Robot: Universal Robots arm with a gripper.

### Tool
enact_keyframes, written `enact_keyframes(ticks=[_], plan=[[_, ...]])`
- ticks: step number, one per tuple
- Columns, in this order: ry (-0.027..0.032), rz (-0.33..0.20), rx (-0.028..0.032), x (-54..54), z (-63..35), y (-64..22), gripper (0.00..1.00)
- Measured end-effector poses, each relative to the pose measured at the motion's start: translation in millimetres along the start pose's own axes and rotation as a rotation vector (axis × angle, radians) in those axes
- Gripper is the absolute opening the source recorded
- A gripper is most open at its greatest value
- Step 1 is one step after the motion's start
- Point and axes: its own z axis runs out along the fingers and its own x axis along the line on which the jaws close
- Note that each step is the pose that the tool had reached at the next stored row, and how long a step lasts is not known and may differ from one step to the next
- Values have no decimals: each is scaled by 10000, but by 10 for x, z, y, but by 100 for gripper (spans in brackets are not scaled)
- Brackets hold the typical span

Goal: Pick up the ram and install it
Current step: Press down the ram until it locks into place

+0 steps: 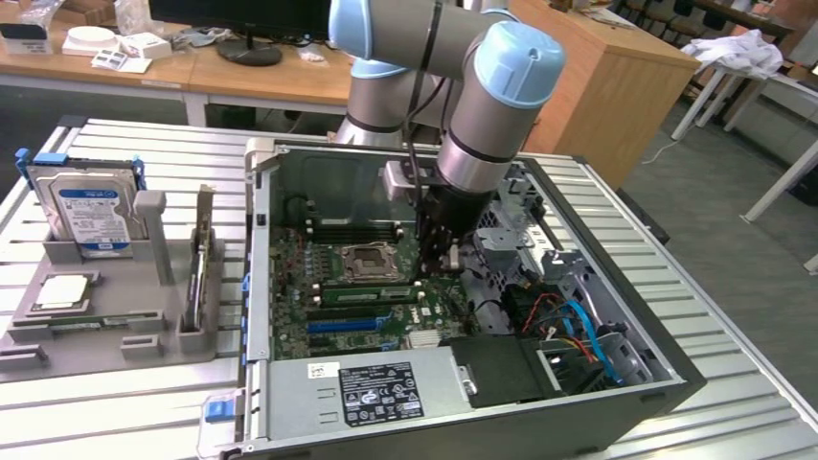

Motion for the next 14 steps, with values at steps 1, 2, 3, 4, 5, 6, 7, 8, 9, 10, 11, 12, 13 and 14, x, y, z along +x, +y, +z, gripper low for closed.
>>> enact_keyframes(ticks=[1,2,3,4,5,6,7,8,9,10,11,12,13,14], plan=[[-1,0,0,0,5,0,11],[0,0,0,1,9,0,11],[0,0,-1,1,13,0,11],[2,0,-1,1,13,0,11],[2,0,-1,1,13,0,11],[2,0,-1,1,14,0,11],[0,0,0,1,14,-1,11],[-2,0,0,2,15,0,11],[-5,2,1,6,16,0,11],[-3,2,1,9,15,0,11],[-1,1,0,10,14,0,11],[-2,1,0,10,15,0,11],[-1,0,0,10,14,-1,11],[0,0,0,10,14,0,11]])
